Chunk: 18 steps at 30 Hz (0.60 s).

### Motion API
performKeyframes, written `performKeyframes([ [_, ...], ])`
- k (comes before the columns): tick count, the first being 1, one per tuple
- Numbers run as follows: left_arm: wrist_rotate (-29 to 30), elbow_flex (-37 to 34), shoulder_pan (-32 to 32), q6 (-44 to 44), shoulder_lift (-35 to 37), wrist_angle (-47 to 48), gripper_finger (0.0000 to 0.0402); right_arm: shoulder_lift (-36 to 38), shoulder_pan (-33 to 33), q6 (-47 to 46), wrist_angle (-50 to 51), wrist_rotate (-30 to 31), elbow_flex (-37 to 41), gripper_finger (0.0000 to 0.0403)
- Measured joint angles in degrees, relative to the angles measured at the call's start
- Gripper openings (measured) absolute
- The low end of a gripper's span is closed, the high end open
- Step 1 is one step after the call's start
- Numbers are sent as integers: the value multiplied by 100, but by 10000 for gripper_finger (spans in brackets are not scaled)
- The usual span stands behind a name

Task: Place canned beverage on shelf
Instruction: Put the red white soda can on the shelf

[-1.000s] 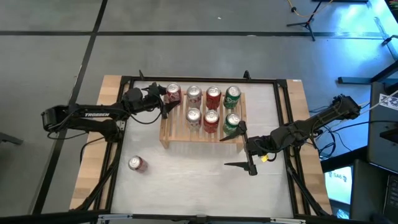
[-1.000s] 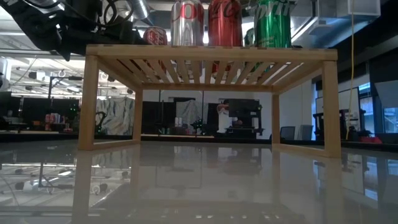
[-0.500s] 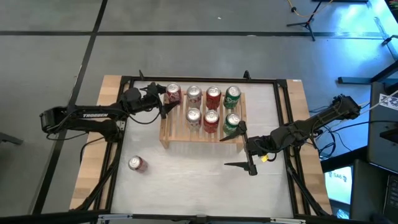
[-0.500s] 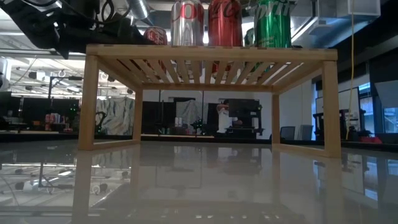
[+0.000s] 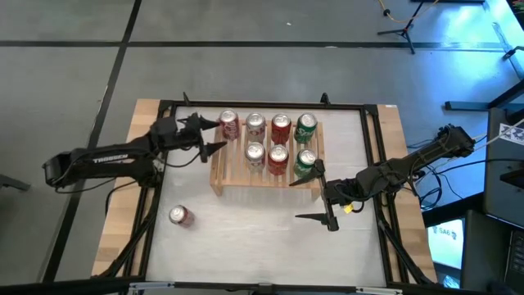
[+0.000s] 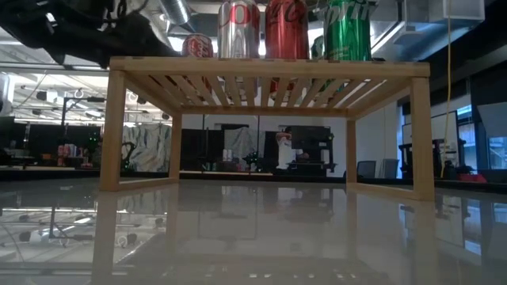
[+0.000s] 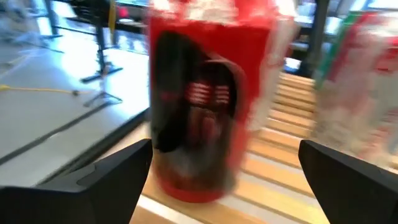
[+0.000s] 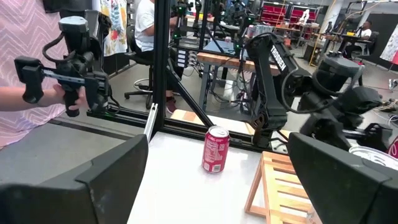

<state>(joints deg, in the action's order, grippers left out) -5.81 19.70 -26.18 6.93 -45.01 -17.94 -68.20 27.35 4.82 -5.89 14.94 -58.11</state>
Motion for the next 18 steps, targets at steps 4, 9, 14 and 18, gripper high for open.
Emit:
performKeyframes([
  [4,-431,0,82,16,464,246,395,0,0,-2,0,0,0,381],
  [9,-754,0,265,427,967,381,395,0,0,0,-1,-1,0,381],
  [14,-1130,0,402,969,1302,400,395,0,0,0,0,0,0,381],
  [18,-1659,0,490,1445,1466,399,395,0,0,0,-2,0,0,381],
])
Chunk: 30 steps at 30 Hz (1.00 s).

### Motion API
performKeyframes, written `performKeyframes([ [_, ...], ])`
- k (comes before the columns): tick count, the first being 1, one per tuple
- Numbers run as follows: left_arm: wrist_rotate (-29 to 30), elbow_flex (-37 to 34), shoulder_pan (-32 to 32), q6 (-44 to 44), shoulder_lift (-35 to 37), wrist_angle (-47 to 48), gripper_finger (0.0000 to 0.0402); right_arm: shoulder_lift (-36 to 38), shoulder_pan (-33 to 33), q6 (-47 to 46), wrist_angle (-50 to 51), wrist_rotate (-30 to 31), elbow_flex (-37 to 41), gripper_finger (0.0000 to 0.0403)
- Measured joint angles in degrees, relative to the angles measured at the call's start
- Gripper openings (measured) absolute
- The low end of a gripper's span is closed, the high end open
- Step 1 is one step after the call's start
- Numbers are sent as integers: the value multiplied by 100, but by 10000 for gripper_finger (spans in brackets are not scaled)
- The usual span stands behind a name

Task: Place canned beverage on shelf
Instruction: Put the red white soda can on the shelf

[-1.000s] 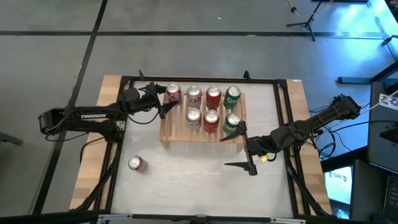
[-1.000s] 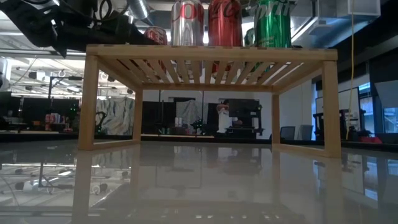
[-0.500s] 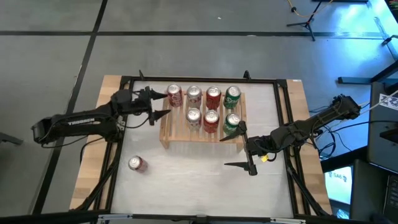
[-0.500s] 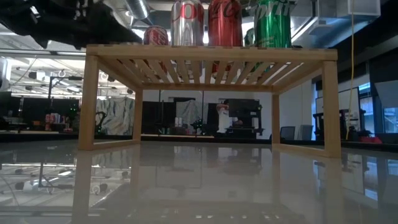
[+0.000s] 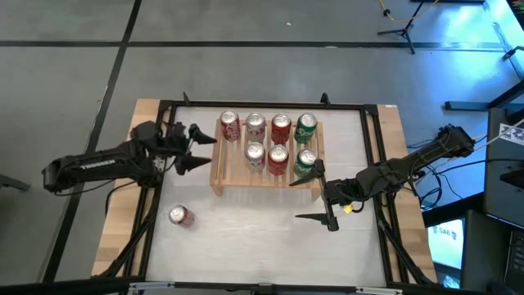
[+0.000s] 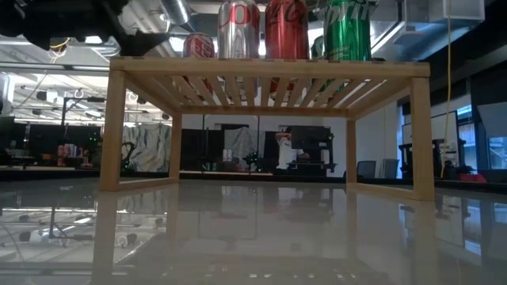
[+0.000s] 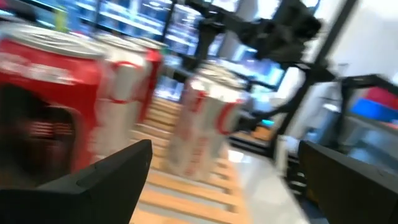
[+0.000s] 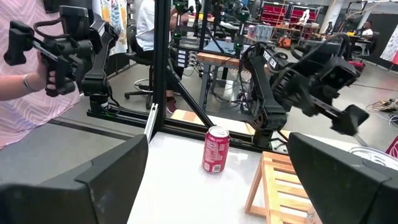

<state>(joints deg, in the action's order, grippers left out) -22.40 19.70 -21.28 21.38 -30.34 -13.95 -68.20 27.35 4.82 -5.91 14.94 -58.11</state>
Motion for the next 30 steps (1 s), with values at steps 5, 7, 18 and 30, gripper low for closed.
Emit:
performKeyframes([
  [5,-258,0,219,501,89,-21,395,0,0,-2,0,0,0,381],
  [7,-233,0,320,826,87,-25,395,0,0,0,0,-1,0,381],
  [18,-11,0,1070,1780,74,-180,395,0,0,0,2,0,0,381],
  [30,1134,89,2457,2065,71,53,395,0,0,-1,2,0,0,381],
])
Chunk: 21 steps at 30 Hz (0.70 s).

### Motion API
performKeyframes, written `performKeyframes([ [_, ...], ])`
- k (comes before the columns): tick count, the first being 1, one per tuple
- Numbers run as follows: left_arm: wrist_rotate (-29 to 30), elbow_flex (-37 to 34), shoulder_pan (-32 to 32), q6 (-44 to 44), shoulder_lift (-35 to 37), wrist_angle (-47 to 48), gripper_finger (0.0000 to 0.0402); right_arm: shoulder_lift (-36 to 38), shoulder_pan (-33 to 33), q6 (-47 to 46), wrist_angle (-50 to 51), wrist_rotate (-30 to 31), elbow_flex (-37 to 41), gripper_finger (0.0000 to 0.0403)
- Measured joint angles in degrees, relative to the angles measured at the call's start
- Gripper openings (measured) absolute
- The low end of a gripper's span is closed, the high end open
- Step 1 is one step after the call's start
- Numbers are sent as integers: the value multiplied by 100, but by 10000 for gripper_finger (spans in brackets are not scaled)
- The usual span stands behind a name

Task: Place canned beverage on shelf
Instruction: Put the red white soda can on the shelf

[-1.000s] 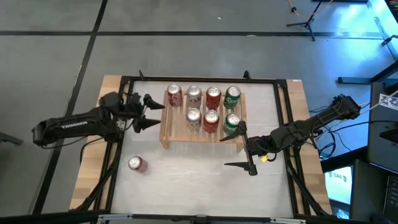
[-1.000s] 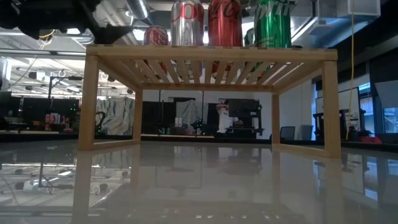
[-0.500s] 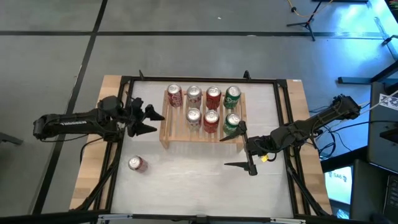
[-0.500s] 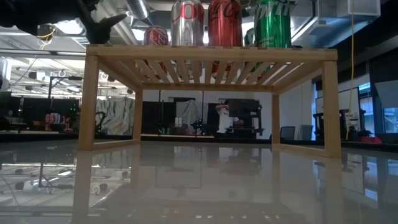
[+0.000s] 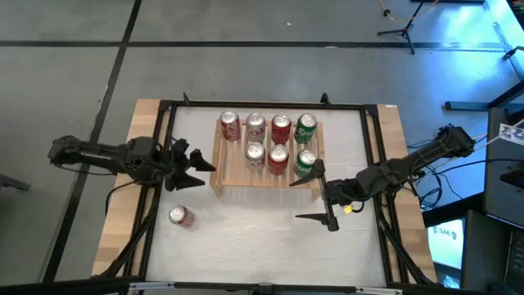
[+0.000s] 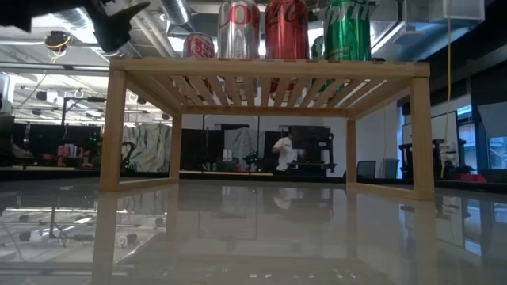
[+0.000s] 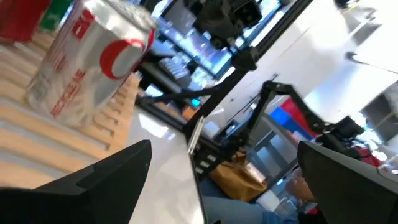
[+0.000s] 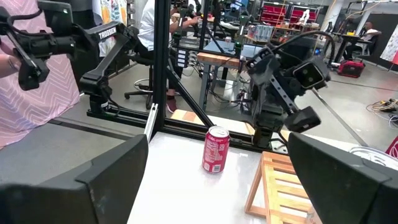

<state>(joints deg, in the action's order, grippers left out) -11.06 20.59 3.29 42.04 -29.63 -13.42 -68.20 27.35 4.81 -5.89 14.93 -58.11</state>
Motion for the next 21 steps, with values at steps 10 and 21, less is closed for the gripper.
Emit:
performKeyframes([
  [10,1752,2078,1261,-74,-962,3490,395,0,0,0,0,-1,0,381],
  [21,1889,4190,2499,1300,-3000,6470,395,0,0,1,1,0,0,381],
])
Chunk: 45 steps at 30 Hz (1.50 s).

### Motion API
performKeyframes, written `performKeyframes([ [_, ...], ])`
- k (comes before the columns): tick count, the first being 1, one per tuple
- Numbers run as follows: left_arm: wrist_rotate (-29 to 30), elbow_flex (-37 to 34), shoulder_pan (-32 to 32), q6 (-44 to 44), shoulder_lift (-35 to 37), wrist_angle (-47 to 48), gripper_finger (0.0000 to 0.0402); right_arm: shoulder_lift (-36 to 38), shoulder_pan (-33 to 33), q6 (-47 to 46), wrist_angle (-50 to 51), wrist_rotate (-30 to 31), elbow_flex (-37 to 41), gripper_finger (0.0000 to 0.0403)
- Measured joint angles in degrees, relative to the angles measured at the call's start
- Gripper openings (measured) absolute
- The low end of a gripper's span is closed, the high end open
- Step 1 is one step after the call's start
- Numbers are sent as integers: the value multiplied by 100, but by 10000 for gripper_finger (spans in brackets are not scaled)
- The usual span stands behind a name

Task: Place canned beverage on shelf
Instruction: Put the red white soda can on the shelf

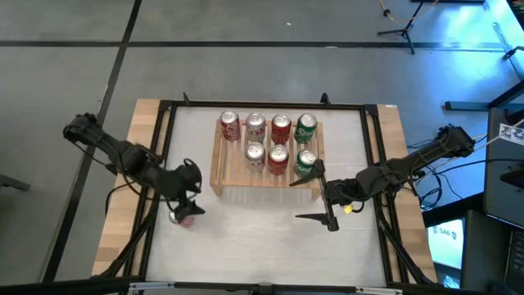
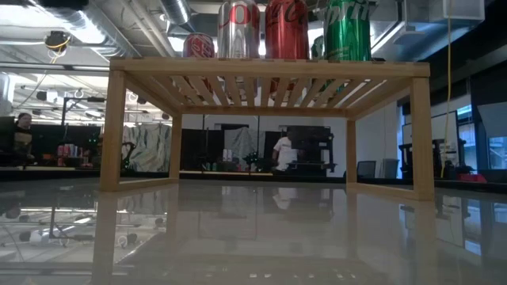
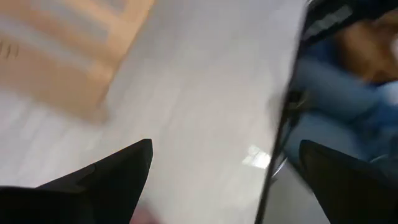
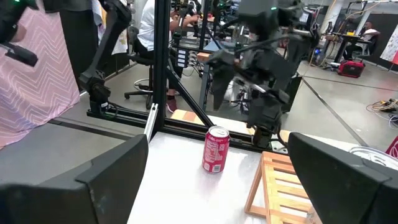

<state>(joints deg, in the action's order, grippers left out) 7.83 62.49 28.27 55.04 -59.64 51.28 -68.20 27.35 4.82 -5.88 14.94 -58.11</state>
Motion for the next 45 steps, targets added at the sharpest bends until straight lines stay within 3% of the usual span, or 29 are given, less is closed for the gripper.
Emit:
performKeyframes([
  [5,3,871,478,610,-728,1543,395,0,0,0,1,-38,0,381],
  [9,36,1148,843,959,-1061,2210,395,46,2,-2,114,-205,0,381],
  [20,-259,1148,1812,1199,-1398,2486,395,1206,0,-68,1422,-154,0,381],
  [29,-254,1148,1973,1194,-1392,2453,395,2454,-2,-461,3002,258,54,381],
  [37,-248,1148,1973,1065,-1392,2484,395,3225,0,-466,2832,260,1109,381],
  [45,-40,1148,1971,1026,-1392,2502,395,4229,-2,-433,1279,259,2784,381],
])
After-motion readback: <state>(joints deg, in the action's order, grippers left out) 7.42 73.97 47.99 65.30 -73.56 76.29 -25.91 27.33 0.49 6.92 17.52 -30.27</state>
